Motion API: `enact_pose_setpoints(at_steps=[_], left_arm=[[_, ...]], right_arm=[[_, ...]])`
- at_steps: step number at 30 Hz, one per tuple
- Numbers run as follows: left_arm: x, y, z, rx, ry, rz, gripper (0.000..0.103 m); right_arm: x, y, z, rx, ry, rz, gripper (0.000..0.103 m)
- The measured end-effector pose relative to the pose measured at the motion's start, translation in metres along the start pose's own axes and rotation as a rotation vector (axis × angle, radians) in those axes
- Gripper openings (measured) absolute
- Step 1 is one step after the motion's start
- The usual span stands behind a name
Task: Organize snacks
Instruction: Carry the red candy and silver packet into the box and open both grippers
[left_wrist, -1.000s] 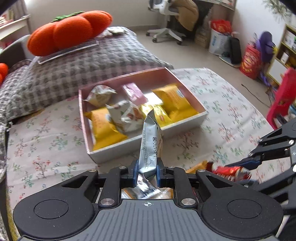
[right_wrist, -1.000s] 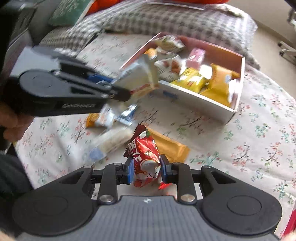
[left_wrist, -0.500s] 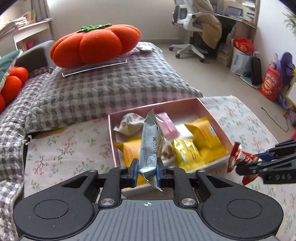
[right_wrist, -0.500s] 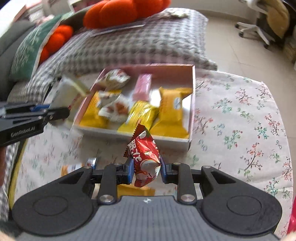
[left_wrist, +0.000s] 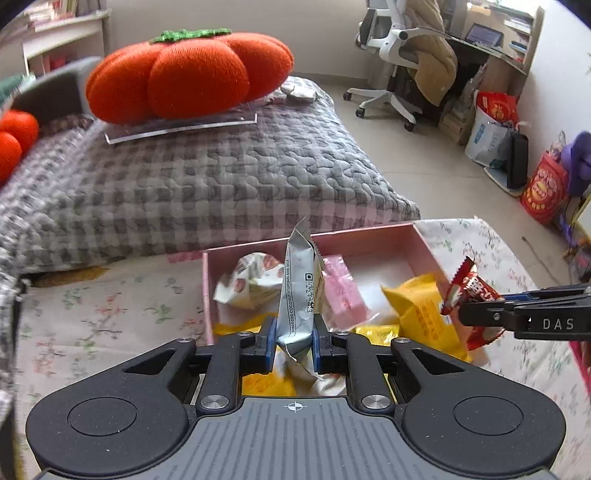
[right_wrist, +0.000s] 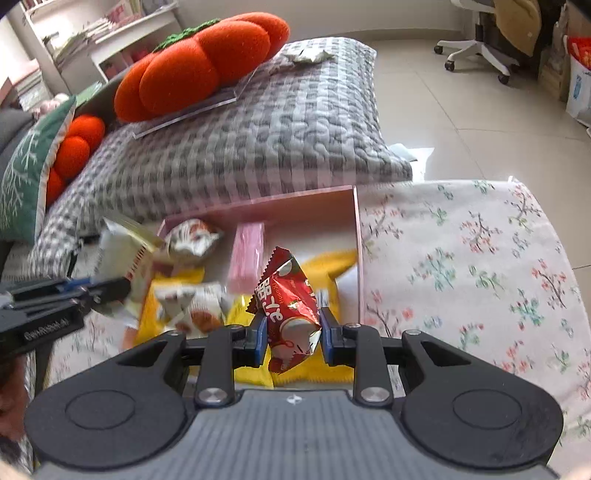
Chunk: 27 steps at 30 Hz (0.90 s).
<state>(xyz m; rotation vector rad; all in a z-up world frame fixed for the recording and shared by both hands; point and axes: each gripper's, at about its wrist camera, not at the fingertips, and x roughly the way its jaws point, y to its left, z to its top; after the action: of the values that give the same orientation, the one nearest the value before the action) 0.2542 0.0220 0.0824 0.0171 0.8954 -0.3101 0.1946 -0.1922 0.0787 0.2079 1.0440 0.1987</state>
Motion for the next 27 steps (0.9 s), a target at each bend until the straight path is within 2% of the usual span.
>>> enact_pose_setpoints(at_steps=[9, 15, 20, 23, 25, 27], left_arm=[[0.049, -0.012, 0.013, 0.036, -0.018, 0.040, 0.016], [0.072, -0.012, 0.015, 0.025, -0.012, 0.055, 0.016], [0.071, -0.018, 0.012, 0.103, -0.066, 0.107, 0.019], [0.064, -0.015, 0.010, 0.105, -0.077, 0.095, 0.021], [0.057, -0.011, 0.011, 0.098, -0.072, 0.068, 0.030], [0.044, -0.006, 0.013, 0.089, -0.084, 0.078, 0.034]], right_arm=[[0.023, -0.004, 0.020, 0.051, -0.041, 0.005, 0.025], [0.051, -0.008, 0.028, 0.115, -0.042, 0.023, 0.025], [0.071, -0.002, 0.033, 0.139, -0.051, 0.030, 0.026], [0.079, 0.001, 0.033, 0.145, -0.055, 0.020, 0.029], [0.079, 0.000, 0.030, 0.142, -0.057, 0.005, 0.034], [0.073, -0.003, 0.028, 0.134, -0.062, -0.008, 0.036]])
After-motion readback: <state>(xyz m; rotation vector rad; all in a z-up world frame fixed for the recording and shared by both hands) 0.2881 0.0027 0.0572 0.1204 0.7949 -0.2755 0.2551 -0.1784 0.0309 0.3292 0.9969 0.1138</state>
